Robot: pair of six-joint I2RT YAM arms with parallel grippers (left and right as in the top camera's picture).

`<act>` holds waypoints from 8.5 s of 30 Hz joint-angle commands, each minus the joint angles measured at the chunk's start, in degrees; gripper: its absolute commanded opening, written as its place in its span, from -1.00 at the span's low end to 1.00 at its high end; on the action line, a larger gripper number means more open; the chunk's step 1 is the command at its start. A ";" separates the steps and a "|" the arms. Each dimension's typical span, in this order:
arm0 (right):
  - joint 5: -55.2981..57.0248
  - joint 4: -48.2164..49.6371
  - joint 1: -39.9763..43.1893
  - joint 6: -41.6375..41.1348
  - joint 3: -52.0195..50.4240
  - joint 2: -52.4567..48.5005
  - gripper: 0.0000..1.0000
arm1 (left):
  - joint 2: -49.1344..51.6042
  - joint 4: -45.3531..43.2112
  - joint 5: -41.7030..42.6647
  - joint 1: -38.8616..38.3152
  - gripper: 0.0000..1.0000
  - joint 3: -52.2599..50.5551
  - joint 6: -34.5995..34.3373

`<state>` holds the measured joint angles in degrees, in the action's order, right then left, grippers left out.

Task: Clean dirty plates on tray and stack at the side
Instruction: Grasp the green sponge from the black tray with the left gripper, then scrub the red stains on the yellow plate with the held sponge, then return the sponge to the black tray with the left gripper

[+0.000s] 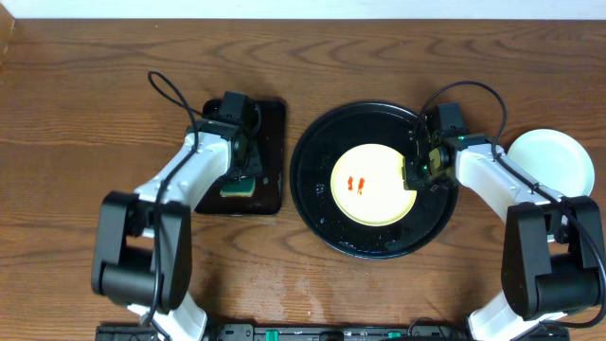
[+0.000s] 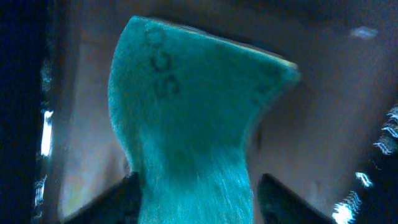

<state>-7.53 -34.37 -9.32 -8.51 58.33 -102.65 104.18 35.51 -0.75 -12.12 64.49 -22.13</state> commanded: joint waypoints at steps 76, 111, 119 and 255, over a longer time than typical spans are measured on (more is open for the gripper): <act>-0.63 -1.16 -2.40 -0.61 -1.11 -0.87 -0.98 | 5.20 -20.70 21.97 -29.16 -0.85 4.76 -11.15; 1.36 -2.29 -2.40 -0.61 -1.11 -0.87 -0.98 | 17.75 -11.34 23.45 -27.34 -0.85 13.20 -14.12; 1.33 -2.27 -2.40 -0.61 -1.11 -0.87 -0.98 | 18.27 -15.93 32.30 -32.24 -0.85 13.20 -14.62; -5.27 -1.38 -2.34 0.22 -0.98 -0.70 -0.98 | -19.12 10.51 1.86 -0.70 0.58 5.73 2.16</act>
<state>-12.27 -35.55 -11.49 -8.69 57.93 -102.67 90.54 44.56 1.13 -13.06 68.20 -20.64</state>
